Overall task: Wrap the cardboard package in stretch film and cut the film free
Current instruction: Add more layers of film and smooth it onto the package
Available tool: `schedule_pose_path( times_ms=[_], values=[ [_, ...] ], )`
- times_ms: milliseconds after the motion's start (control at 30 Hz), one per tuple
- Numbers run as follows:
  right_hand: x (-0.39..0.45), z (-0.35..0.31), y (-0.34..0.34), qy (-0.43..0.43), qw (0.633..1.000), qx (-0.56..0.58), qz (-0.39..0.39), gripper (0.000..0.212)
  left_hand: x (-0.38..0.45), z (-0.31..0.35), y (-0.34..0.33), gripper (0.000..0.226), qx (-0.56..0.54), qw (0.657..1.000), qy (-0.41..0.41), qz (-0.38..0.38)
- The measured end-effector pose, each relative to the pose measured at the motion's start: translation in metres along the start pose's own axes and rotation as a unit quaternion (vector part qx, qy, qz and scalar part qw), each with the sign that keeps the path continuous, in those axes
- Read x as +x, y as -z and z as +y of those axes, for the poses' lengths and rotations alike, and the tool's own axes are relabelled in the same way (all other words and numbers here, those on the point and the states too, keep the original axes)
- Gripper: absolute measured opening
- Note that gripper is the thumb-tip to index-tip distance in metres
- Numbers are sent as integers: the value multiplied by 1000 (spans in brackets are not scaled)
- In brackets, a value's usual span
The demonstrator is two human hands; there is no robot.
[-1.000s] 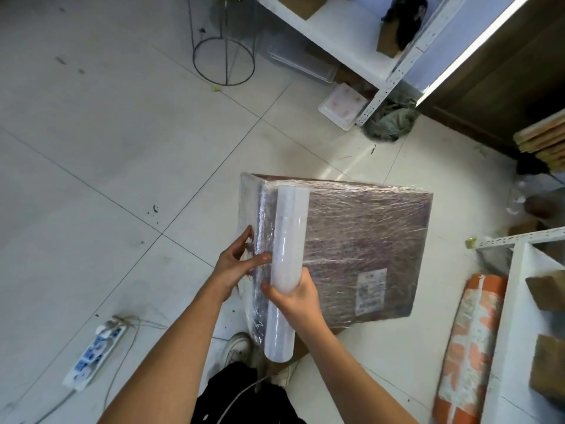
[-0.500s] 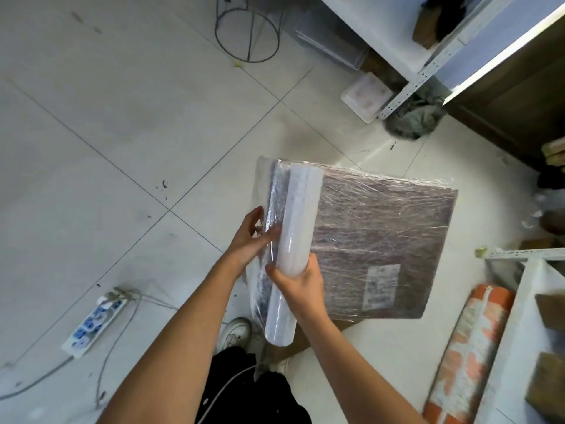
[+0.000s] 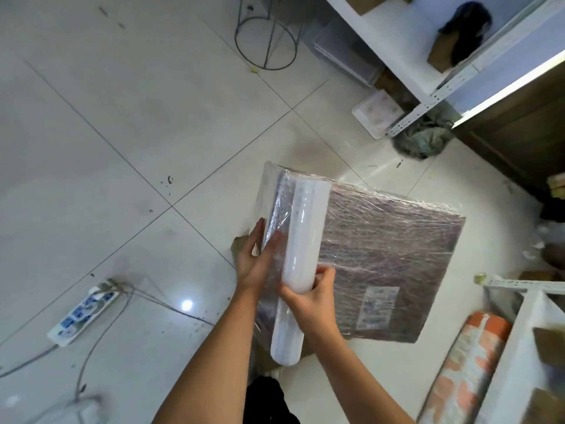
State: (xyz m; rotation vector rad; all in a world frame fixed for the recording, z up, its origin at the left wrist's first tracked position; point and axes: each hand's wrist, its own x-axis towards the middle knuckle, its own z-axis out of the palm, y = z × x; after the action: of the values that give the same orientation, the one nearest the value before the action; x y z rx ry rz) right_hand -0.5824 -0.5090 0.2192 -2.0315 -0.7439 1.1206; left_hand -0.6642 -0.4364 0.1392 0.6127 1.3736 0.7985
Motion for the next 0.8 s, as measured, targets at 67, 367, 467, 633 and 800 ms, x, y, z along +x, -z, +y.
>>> schedule_pose_path(
  times_ms=[67, 367, 467, 633, 800],
  values=[
    [5, 2, 8, 22, 1000, -1, -11, 61, 1, -7, 2, 59, 10, 1000, 2, 9],
    [12, 10, 31, 13, 998, -49, -36, 61, -4, -7, 1, 83, -14, 1000, -5, 10],
    [4, 4, 28, -1, 991, -135, 24, 63, -7, -4, -1, 85, -19, 1000, -20, 12],
    [4, 0, 36, -24, 985, -164, 57, 66, -11, 3, -3, 88, -7, 999, -17, 28],
    [2, 11, 40, -36, 998, -50, 24, 49, -13, -1, -1, 74, -1, 999, -25, 27]
  ],
)
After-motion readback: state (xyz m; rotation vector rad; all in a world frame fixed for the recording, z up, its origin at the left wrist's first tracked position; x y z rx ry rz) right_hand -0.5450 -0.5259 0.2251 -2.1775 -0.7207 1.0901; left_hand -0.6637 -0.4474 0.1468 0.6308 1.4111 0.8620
